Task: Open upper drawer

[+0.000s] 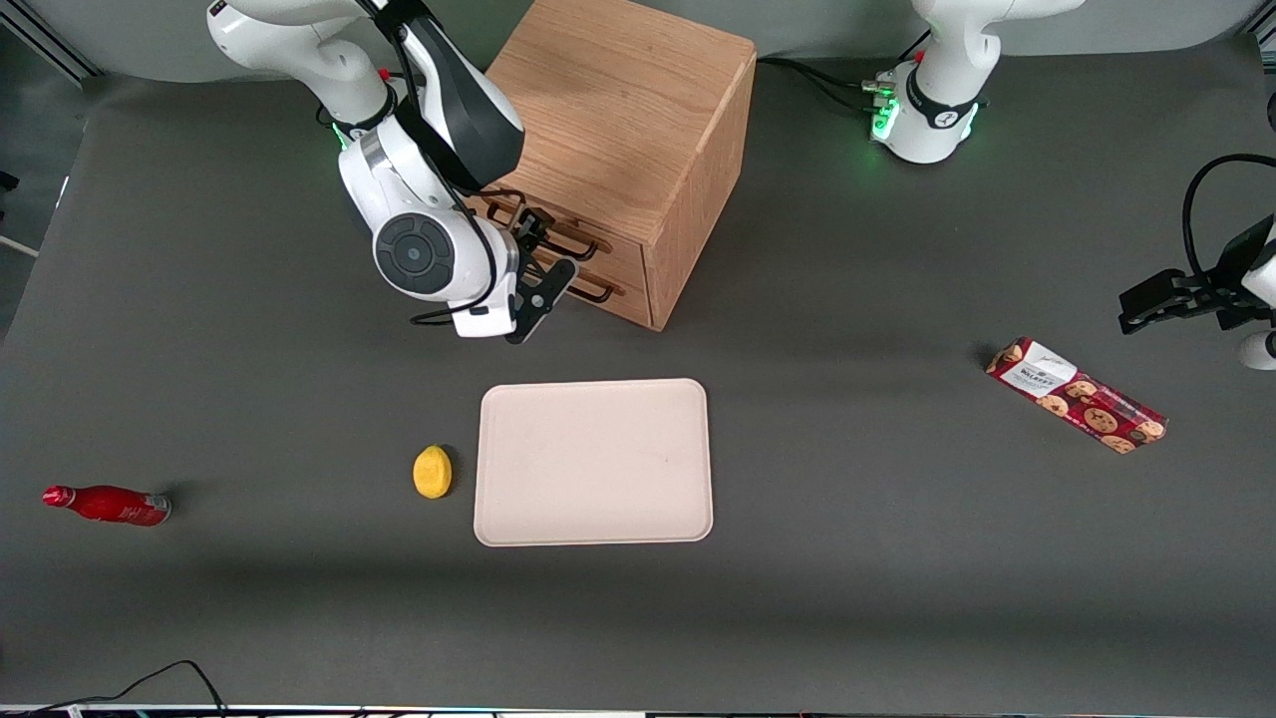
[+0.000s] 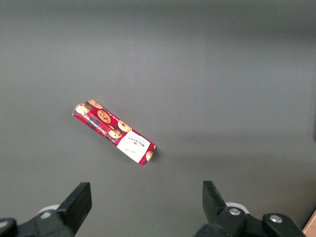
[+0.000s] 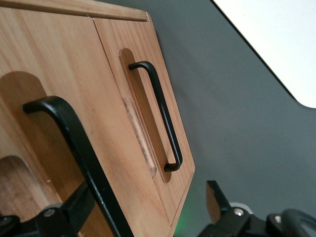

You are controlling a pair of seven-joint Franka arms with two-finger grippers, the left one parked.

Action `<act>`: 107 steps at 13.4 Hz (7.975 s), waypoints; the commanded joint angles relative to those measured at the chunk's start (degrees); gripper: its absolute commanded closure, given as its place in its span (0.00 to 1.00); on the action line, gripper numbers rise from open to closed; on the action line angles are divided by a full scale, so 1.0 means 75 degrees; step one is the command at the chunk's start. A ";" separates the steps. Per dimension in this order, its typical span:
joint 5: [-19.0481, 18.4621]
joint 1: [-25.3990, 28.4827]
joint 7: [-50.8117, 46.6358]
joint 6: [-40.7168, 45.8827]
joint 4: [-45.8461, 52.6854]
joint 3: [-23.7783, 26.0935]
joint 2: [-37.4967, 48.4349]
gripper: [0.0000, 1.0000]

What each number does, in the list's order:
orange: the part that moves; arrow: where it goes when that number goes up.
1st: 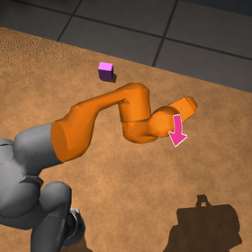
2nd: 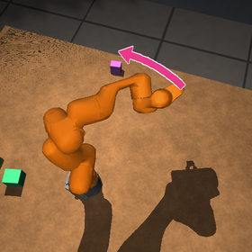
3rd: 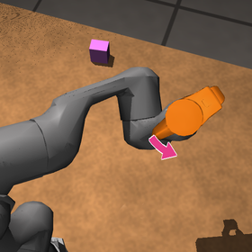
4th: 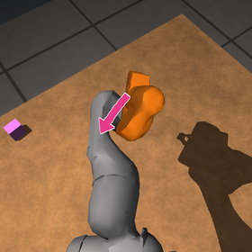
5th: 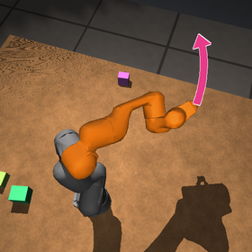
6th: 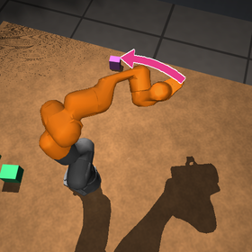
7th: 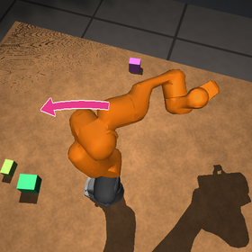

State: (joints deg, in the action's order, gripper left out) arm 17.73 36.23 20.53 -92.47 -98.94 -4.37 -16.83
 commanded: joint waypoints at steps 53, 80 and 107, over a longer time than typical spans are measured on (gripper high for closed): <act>0.0190 -0.2017 0.1844 -0.1042 0.1624 0.0079 -0.1681 0.00; 0.0190 -0.3330 0.2056 -0.1042 0.2199 0.0641 -0.2221 0.00; -0.1544 -0.3108 0.1815 -0.0692 0.1943 0.0747 0.0565 0.00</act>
State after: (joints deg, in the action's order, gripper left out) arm 7.51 12.43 36.38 -98.96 -79.93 1.82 -18.01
